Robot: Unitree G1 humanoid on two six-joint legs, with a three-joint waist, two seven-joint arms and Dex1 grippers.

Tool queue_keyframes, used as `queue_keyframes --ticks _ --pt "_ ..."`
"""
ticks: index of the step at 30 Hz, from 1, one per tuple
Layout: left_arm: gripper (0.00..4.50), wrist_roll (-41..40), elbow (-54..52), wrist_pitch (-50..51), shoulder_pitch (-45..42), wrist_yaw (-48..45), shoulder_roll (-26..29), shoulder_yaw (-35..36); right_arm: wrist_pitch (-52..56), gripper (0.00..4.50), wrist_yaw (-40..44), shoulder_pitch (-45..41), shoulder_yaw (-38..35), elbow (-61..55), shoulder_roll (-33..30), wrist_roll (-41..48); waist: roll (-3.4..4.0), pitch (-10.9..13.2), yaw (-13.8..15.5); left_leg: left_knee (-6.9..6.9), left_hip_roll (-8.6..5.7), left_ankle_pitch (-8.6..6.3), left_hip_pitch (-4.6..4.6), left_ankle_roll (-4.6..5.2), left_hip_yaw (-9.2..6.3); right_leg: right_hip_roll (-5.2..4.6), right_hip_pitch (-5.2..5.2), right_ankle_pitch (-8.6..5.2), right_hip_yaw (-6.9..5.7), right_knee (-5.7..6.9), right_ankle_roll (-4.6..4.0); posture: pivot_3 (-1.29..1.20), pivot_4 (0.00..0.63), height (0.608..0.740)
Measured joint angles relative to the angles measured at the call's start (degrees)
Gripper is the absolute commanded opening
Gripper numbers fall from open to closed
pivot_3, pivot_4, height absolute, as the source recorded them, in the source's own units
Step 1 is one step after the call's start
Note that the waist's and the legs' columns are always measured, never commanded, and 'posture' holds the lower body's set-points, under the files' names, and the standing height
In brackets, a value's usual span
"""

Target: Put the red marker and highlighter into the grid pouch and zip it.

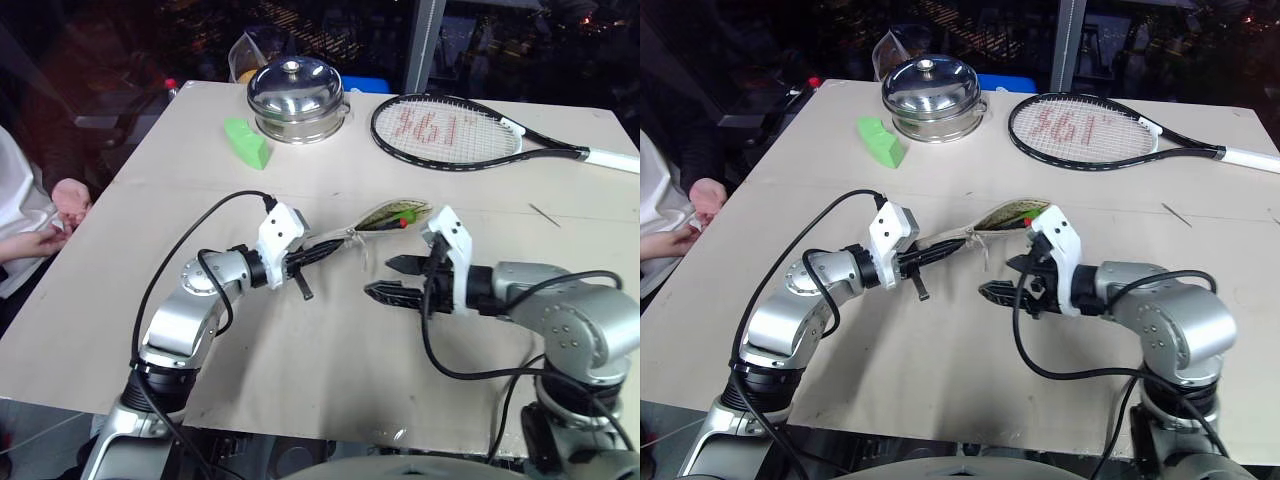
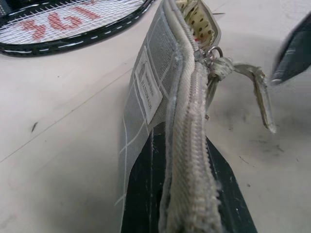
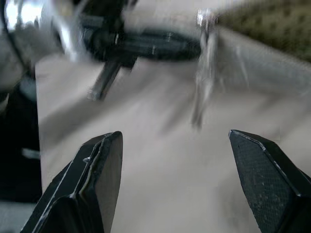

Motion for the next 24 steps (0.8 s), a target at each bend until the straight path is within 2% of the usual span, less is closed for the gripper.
queue_keyframes --ticks 5,7,10,18,19,22,24 --pt "0.0 0.03 -0.4 0.04 0.03 -0.16 -0.03 -0.41 -1.59 3.51 -5.32 -3.99 0.03 3.46 4.19 -0.08 0.0 0.0 0.08 0.0 -0.01 0.0 -0.01 -0.01 0.01 0.01 0.01 0.0 -0.02 0.0 0.0 0.0 0.15 0.74" --pt "0.0 0.04 -1.06 0.22 0.15 0.28 -0.04 -0.42 -2.3 3.0 -6.74 -4.26 0.37 4.6 4.9 0.22 0.0 0.0 0.08 0.0 -0.01 0.0 -0.02 -0.01 0.01 0.0 0.01 0.0 -0.01 -0.01 0.0 0.0 0.15 0.74" --pt "0.0 0.02 -1.88 0.54 0.68 0.6 -0.09 -0.45 -2.65 1.78 -7.98 -4.51 0.48 5.63 4.83 0.76 0.0 0.0 -0.01 -0.01 -0.01 0.0 -0.01 -0.01 0.01 0.0 0.0 0.0 -0.01 -0.01 0.0 0.0 0.15 0.74" --pt "0.0 0.0 -4.17 1.16 3.02 0.82 0.1 -0.04 -2.97 1.78 -9.96 -4.69 0.27 6.5 4.61 3.21 0.0 0.0 -0.64 -0.04 0.01 -0.02 0.0 0.04 -0.01 0.0 0.0 0.0 -0.01 -0.01 0.0 0.0 0.15 0.74" --pt "0.0 0.01 -4.26 1.13 3.16 0.81 0.23 -0.04 -2.85 1.25 -10.48 -4.83 0.08 6.78 4.64 3.47 0.0 0.0 -0.76 -0.04 0.01 -0.03 0.0 0.04 -0.01 0.0 0.0 0.0 -0.01 -0.01 0.0 0.0 0.15 0.74" --pt "0.0 0.02 -4.28 1.07 3.19 0.75 0.34 -0.04 -2.06 0.09 -12.08 -5.07 -0.74 7.23 4.58 3.69 0.0 0.0 -0.93 -0.04 0.01 -0.02 -0.01 0.03 -0.01 0.0 0.0 0.0 -0.02 -0.01 0.0 0.0 0.15 0.74" --pt "0.0 0.06 -4.28 1.08 3.19 0.75 0.33 -0.05 -1.71 0.09 -12.86 -5.08 -1.08 7.27 4.54 3.99 0.0 0.0 -1.07 -0.05 0.01 -0.02 0.0 0.03 -0.01 0.0 0.0 0.0 -0.02 -0.01 0.0 0.0 0.15 0.74"
